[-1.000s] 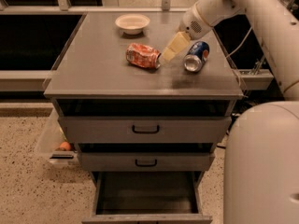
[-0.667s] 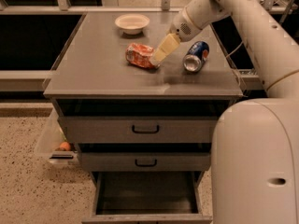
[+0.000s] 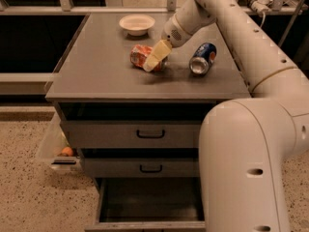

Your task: Place coke can into bottom drawer

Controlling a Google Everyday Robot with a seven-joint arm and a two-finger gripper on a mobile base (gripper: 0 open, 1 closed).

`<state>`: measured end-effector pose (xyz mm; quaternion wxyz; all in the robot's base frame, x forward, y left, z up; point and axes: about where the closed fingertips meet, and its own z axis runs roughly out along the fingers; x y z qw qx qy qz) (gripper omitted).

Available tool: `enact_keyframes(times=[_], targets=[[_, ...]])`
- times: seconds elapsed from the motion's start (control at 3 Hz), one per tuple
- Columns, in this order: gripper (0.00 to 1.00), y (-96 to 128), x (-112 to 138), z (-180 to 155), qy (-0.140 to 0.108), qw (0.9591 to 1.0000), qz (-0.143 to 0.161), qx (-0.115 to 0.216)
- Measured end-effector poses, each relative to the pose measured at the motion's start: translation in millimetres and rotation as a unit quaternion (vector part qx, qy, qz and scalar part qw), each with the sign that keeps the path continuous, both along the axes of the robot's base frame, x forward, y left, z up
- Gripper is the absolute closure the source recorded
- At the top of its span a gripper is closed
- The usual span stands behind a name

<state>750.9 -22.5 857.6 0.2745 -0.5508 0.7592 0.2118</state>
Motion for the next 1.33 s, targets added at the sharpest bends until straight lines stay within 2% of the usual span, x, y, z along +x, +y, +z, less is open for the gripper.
enact_keyframes(times=[0.33,1.33], targets=[[0.18,5.7,7.8,-9.6,-0.009,0.9999,-0.004,-0.009],[0.88,6.4,8.5,-10.8,-0.010,0.9999,-0.005,-0.009]])
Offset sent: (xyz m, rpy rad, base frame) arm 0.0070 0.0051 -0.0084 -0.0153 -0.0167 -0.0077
